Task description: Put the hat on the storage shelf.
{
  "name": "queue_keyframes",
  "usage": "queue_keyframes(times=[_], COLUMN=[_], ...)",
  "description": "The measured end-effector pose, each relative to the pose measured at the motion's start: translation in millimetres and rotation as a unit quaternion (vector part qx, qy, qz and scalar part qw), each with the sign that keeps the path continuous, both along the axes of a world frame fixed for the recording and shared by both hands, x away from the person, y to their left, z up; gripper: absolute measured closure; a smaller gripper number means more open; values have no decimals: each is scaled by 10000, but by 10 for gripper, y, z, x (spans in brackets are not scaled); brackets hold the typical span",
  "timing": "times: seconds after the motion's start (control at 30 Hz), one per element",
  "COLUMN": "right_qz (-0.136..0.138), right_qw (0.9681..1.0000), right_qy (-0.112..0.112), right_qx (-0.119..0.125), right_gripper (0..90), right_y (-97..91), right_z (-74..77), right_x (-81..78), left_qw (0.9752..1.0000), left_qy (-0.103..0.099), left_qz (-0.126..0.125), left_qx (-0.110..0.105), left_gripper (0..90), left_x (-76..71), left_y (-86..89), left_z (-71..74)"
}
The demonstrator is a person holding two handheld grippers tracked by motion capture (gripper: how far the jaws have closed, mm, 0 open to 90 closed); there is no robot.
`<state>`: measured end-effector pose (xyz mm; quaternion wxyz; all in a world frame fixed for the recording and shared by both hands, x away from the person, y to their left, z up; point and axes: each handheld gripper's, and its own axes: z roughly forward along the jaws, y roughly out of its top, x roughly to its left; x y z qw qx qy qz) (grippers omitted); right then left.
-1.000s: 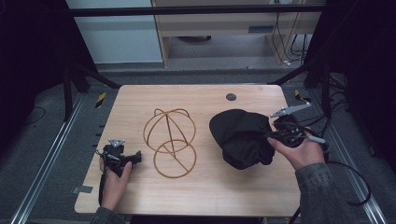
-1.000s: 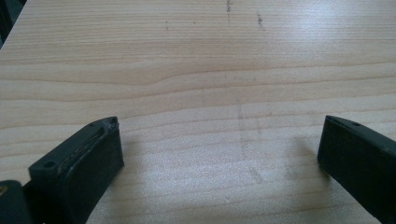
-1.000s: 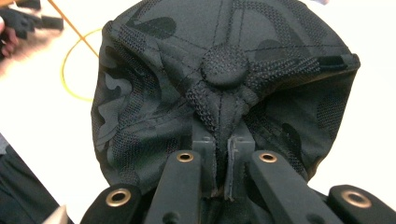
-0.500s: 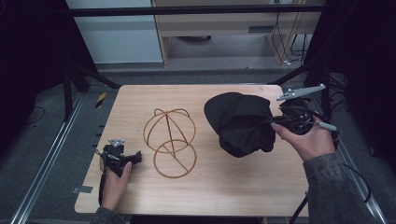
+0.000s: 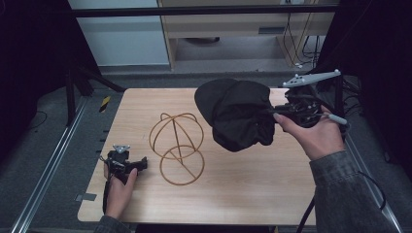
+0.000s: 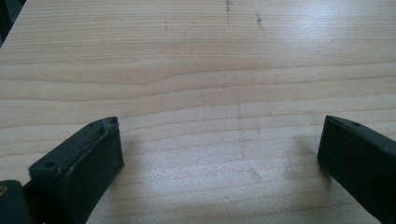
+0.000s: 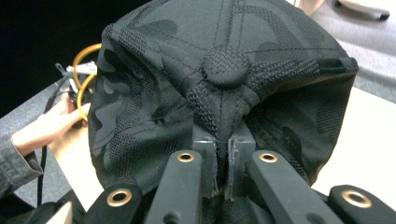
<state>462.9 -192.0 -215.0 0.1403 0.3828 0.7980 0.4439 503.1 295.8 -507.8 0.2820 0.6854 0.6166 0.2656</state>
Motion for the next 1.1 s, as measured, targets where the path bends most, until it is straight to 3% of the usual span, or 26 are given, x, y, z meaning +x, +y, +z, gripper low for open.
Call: queue_keyframes(times=[0.2, 0.47, 1.1], right_qz=[114, 372, 762], right_qw=[9998, 9991, 9966], right_qy=[-175, -203, -284], right_qx=[-22, -6, -104], right_gripper=[857, 856, 855], right_y=[208, 490, 923], right_z=[92, 130, 212], right_x=[-14, 15, 29], left_qw=[10000, 10000, 10000], left_qy=[0, 8, -17], left_qz=[1, -1, 23], left_qx=[-1, 4, -17], left_gripper=[0, 0, 0], left_x=[-1, -1, 1], left_y=[-3, -2, -7], left_z=[0, 1, -2])
